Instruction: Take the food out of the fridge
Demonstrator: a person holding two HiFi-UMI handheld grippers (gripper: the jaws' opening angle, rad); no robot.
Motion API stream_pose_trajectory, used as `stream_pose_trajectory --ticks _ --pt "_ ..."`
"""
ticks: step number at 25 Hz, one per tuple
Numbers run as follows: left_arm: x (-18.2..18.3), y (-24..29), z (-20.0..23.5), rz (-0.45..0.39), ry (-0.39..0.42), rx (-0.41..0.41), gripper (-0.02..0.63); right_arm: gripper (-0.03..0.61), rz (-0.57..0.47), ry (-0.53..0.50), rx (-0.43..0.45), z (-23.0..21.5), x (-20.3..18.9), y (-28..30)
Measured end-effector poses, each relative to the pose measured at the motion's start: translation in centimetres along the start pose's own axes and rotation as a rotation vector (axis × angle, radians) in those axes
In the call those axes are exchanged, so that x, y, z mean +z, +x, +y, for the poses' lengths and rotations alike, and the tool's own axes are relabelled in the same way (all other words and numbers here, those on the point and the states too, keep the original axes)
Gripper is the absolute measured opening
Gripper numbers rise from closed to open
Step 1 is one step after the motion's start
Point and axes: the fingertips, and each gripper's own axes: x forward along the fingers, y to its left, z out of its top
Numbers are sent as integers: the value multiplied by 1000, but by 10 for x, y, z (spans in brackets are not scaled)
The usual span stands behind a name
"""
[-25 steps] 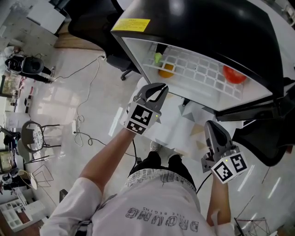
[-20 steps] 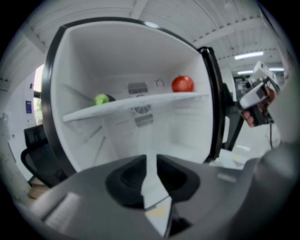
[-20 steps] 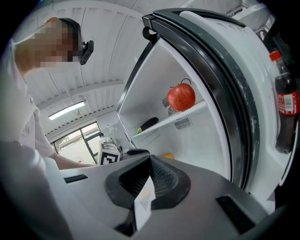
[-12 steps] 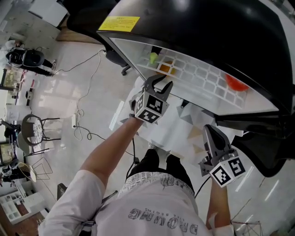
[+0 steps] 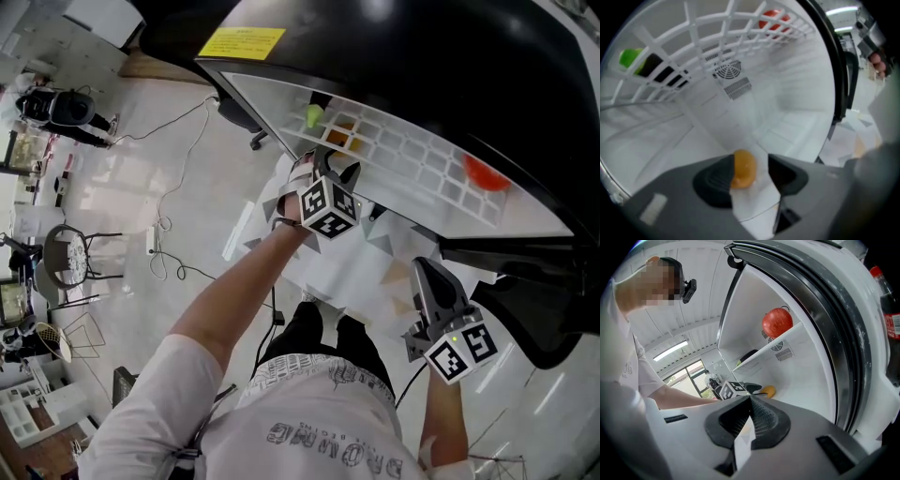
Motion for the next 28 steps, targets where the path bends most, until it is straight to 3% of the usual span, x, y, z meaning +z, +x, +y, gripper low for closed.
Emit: stream_pose_trajectory --ticks 12,19,25,28 --pt "-18 32 0 197 26 89 281 -12 20 19 1 -3 -21 -16" --pt "-27 48 8 304 -24 132 291 -12 27 42 4 -7 -31 -24" --pt "-31 51 12 322 17 188 287 -12 29 54 -2 -13 -35 -31" --pt "-29 51 17 307 20 227 230 -12 31 60 -5 -15 -38 -32"
